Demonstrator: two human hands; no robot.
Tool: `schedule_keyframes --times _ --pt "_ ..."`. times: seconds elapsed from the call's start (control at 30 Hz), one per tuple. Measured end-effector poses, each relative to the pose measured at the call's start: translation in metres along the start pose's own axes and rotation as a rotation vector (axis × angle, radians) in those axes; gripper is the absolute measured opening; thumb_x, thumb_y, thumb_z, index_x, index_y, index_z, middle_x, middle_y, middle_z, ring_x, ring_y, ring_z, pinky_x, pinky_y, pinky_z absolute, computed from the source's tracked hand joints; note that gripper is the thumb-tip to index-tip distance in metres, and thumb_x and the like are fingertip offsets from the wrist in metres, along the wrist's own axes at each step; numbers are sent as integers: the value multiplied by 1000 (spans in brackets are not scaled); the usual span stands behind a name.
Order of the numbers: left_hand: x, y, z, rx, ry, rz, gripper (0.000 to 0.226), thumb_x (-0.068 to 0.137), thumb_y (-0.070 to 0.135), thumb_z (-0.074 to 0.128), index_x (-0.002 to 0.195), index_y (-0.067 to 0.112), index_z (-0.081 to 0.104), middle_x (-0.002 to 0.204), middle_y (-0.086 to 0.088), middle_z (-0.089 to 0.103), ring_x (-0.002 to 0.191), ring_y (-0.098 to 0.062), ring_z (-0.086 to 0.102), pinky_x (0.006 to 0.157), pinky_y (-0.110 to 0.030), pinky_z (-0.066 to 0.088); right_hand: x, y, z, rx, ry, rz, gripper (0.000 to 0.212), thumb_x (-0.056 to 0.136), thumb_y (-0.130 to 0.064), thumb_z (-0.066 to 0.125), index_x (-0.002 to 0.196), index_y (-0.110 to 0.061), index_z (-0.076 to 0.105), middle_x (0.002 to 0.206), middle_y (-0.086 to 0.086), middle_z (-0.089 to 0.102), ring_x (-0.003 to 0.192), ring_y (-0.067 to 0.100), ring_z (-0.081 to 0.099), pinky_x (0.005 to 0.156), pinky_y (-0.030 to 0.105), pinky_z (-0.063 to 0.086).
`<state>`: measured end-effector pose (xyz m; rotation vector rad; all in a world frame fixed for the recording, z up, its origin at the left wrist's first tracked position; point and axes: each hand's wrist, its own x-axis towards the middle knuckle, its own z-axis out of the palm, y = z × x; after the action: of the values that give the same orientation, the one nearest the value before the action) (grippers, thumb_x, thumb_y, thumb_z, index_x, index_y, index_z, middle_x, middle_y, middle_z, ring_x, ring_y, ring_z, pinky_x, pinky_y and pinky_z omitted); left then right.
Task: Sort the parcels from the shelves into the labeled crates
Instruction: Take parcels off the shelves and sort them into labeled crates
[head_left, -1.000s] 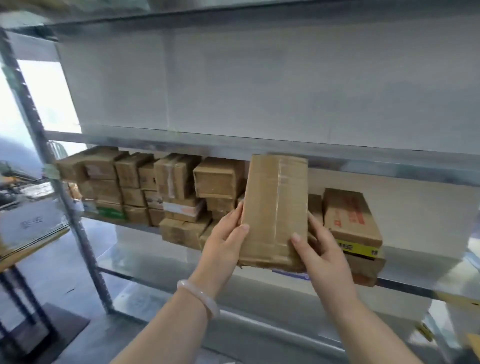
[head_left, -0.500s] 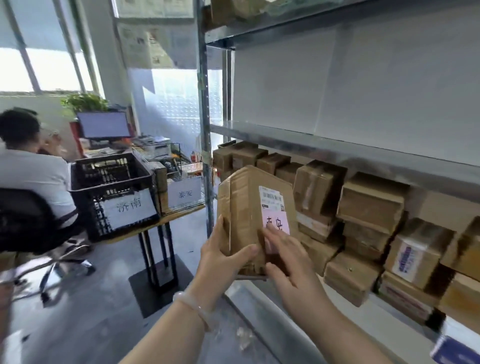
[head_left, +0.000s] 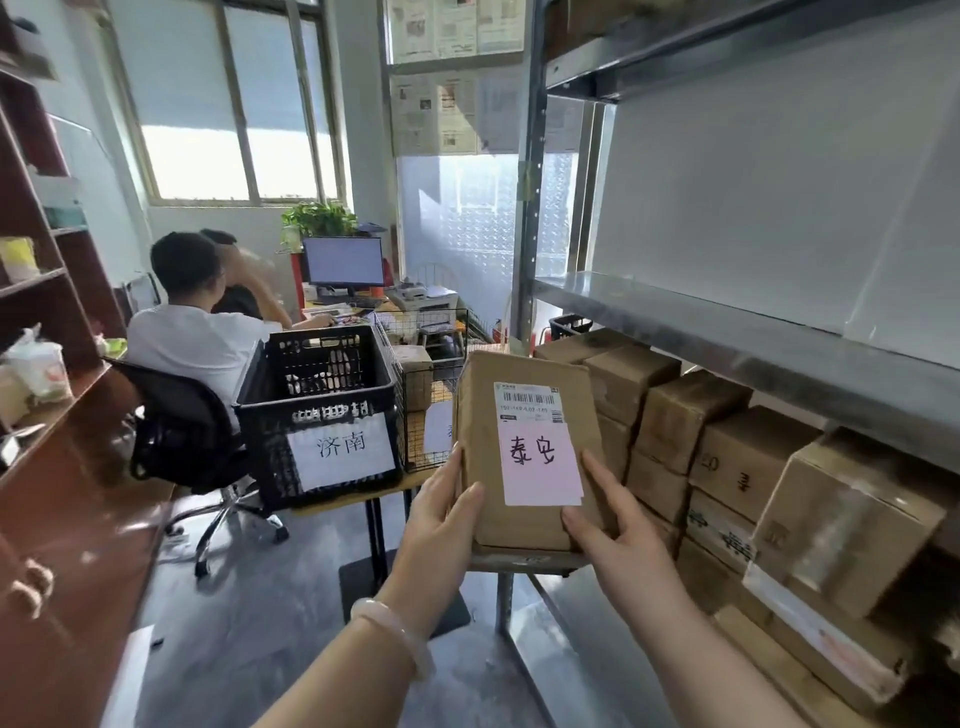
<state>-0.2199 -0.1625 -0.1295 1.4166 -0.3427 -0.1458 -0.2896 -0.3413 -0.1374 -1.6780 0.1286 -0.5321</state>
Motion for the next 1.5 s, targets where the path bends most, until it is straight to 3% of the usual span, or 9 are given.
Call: schedule_keyframes --times 0.17,0.27,0.37,0.5,0.77,0.93,1.03,1.27,1.5 --pt "58 -13 -25 382 17 188 58 100 35 51 135 66 17 136 32 35 120 27 31 88 5 33 63 25 35 -84 -27 -71 64 89 -10 68 129 -54 45 133 -36 42 114 -28 40 82 -7 31" --pt "108 -24 -46 447 -24 208 60 103 35 44 139 69 11 152 16 27 141 3 22 115 -19 24 111 38 60 -174 -51 -99 66 90 -17 68 132 -58 39 135 -36 38 120 -25 35 85 -6 29" --pt "163 -29 -69 446 -29 230 57 104 34 43 127 80 19 156 13 23 144 -5 20 112 -21 24 165 48 91 -246 -64 -110 68 90 -26 68 133 -65 32 130 -35 36 113 -29 33 81 -5 32" --pt "242 -31 -107 474 -2 249 60 101 35 51 125 79 19 157 16 12 134 0 23 106 -17 32 239 55 142 -253 -69 -93 72 90 -27 68 141 -60 28 139 -20 43 124 -7 42 95 17 40" --pt "383 -26 -175 536 -24 253 67 92 43 61 131 78 18 155 24 12 129 -3 28 106 -27 36 355 61 224 -121 21 -29 67 88 -18 71 123 -68 42 117 -41 50 103 -22 50 78 5 44" --pt "440 -28 -182 459 -120 236 72 92 43 63 128 81 14 156 26 7 140 -11 28 111 -34 41 415 66 224 -138 49 -13 66 85 -23 74 132 -60 46 114 -39 57 101 -15 56 75 10 49" --pt "479 -30 -195 562 -111 235 70 91 55 55 136 75 6 158 25 7 146 -12 16 116 -46 28 464 75 223 -109 42 8 64 87 -25 72 134 -59 45 120 -32 54 105 -8 56 71 13 48" --pt "566 -59 -234 646 -15 133 62 94 53 52 141 67 15 149 24 27 140 -6 26 117 -44 28 607 126 220 -201 31 88 67 86 -18 72 142 -42 45 135 -6 53 116 19 56 102 44 47" --pt "653 -82 -229 795 -15 96 61 96 52 51 147 56 18 137 35 23 139 5 19 117 -33 23 744 207 219 -391 -75 232 68 86 -15 71 145 -34 42 140 6 52 113 22 54 101 38 45"
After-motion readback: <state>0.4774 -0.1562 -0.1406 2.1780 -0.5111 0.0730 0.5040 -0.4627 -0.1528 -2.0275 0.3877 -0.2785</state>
